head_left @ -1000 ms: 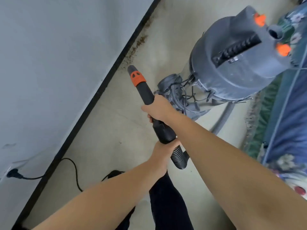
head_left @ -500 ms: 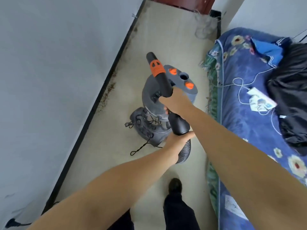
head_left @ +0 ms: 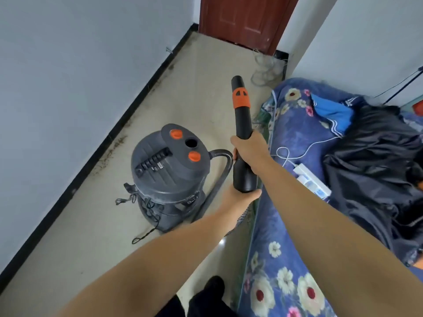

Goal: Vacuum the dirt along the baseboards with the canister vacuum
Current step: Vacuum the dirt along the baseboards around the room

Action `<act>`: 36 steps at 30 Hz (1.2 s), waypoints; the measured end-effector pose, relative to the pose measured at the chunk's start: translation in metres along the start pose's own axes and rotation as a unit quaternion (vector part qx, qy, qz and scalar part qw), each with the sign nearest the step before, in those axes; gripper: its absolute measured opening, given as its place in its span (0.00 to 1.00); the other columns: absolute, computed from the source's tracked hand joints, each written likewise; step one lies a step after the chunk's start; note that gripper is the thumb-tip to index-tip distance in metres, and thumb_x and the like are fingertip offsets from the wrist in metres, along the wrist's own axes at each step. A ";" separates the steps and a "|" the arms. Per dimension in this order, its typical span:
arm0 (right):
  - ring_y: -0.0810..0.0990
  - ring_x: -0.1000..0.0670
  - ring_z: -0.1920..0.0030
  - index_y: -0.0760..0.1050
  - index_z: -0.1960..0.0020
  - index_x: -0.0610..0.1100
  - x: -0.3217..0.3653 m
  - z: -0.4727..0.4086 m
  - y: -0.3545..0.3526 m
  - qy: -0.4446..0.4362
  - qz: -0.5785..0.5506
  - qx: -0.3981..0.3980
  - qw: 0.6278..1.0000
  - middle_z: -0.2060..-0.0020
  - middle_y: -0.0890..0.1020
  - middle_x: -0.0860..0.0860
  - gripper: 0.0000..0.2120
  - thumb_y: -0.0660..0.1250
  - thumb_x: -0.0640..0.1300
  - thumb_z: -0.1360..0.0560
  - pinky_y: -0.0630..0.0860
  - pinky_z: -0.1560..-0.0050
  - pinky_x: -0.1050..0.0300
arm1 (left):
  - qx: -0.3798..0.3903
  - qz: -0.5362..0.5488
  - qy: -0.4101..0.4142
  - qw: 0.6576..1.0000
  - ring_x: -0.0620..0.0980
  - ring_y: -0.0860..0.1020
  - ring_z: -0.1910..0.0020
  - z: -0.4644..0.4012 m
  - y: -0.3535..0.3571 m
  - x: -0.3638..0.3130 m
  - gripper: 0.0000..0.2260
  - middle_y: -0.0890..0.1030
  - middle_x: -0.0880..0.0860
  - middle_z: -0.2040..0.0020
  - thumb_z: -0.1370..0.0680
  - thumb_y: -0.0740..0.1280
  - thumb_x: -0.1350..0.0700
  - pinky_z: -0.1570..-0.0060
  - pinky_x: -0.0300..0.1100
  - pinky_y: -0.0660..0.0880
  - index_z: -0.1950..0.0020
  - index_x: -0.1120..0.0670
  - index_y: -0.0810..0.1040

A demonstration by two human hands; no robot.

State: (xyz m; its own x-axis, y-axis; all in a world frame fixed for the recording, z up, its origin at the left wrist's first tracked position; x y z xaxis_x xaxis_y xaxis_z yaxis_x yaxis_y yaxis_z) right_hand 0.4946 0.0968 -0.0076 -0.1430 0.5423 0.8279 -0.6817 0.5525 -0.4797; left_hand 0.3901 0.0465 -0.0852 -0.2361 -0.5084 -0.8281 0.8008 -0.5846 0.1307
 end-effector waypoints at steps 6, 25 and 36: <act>0.75 0.52 0.79 0.69 0.54 0.43 0.025 -0.073 -0.006 -0.008 -0.008 0.071 0.997 0.73 0.78 0.47 0.07 0.65 0.41 0.29 0.73 0.74 0.61 | -0.052 -0.014 -0.001 0.999 0.41 0.76 0.71 -0.066 0.024 -0.035 0.06 0.78 0.43 0.72 0.29 0.73 0.56 0.77 0.28 0.67 0.61 0.53 0.77; 0.75 0.49 0.78 0.70 0.57 0.42 0.122 -0.405 0.015 0.003 0.061 0.172 0.983 0.74 0.76 0.47 0.04 0.65 0.39 0.30 0.75 0.72 0.58 | -0.103 0.111 -0.049 0.987 0.58 0.78 0.41 -0.345 0.061 -0.206 0.20 0.80 0.62 0.41 0.27 0.73 0.59 0.45 0.48 0.75 0.37 0.64 0.77; 0.75 0.50 0.77 0.69 0.54 0.41 0.195 -0.526 0.128 -0.103 0.180 0.366 0.907 0.78 0.77 0.49 0.06 0.63 0.40 0.31 0.74 0.68 0.58 | -0.235 0.275 -0.044 0.931 0.49 0.77 0.66 -0.475 0.013 -0.275 0.10 0.79 0.53 0.63 0.27 0.73 0.59 0.60 0.41 0.77 0.48 0.59 0.77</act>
State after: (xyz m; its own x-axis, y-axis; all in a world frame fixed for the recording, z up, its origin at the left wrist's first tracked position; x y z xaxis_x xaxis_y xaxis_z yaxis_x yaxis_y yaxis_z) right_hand 0.7571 0.6062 -0.0604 -0.5307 0.4321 0.7292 -0.8472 -0.2468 -0.4704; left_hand 0.7270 0.4791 -0.1149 0.2542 -0.7109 -0.6557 0.9612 0.1106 0.2527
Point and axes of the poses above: each hand's wrist, its own z-axis away from the middle knuckle, its own y-axis out of the palm, x = y × z, the point moved 5 cm from there along -z, towards the middle knuckle
